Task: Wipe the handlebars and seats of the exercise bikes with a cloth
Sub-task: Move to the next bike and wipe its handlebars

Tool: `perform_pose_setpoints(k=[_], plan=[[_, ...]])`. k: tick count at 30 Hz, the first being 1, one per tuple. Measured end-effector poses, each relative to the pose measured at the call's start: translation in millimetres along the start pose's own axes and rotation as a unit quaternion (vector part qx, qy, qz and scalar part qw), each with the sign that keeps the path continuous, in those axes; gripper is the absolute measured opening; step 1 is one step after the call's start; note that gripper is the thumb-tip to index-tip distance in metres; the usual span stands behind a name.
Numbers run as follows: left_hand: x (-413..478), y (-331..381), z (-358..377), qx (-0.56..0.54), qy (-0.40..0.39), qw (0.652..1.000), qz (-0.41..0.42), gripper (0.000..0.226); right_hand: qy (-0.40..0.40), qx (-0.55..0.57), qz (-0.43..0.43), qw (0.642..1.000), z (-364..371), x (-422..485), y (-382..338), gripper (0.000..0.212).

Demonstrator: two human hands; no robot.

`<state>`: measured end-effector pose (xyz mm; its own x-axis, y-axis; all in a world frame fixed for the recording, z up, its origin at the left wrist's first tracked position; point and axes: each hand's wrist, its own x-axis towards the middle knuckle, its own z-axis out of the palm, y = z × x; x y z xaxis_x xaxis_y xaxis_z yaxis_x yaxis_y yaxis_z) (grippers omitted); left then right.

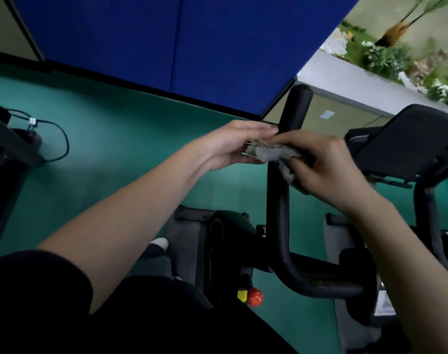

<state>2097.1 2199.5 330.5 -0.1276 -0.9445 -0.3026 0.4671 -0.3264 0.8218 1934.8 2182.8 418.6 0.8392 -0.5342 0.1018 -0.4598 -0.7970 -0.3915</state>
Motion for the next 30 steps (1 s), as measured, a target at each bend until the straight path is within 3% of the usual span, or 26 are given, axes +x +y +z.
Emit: perform_pose_setpoints(k=[6, 11, 15, 19, 23, 26, 30], plan=[[0.2, 0.6, -2.3, 0.035, -0.020, 0.999, 0.005, 0.032, -0.160, 0.005, -0.014, 0.987, 3.6, -14.1, -3.8, 0.042], [-0.5, -6.4, 3.7, 0.007, 0.008, 1.000, 0.020, 0.022, -0.094, -0.011, -0.019, 0.995, 0.1, -4.4, 0.1, 0.044], [-3.9, -10.4, 8.1, 0.015, 0.010, 0.999, 0.033, 0.033, -0.132, -0.007, -0.051, 0.990, 5.6, -19.5, -7.5, 0.043], [-9.9, -14.1, 18.7, 0.096, 0.058, 0.991, 0.079, 0.038, -0.164, 0.094, -0.036, 0.981, 5.7, -55.6, -7.8, 0.044], [-17.9, -26.3, 25.4, 0.275, 0.146, 0.930, 0.197, 0.053, 0.000, 0.105, 0.004, 0.994, 8.6, -71.1, -4.0, 0.045], [-26.6, -37.2, 20.5, 0.375, 0.146, 0.875, 0.271, 0.058, 0.021, 0.119, 0.011, 0.993, 22.7, -98.2, -8.5, 0.046], [-37.5, -43.3, 11.1, 0.527, 0.133, 0.754, 0.368, 0.054, 0.080, 0.188, 0.073, 0.976, 24.0, -118.7, -8.7, 0.046]])
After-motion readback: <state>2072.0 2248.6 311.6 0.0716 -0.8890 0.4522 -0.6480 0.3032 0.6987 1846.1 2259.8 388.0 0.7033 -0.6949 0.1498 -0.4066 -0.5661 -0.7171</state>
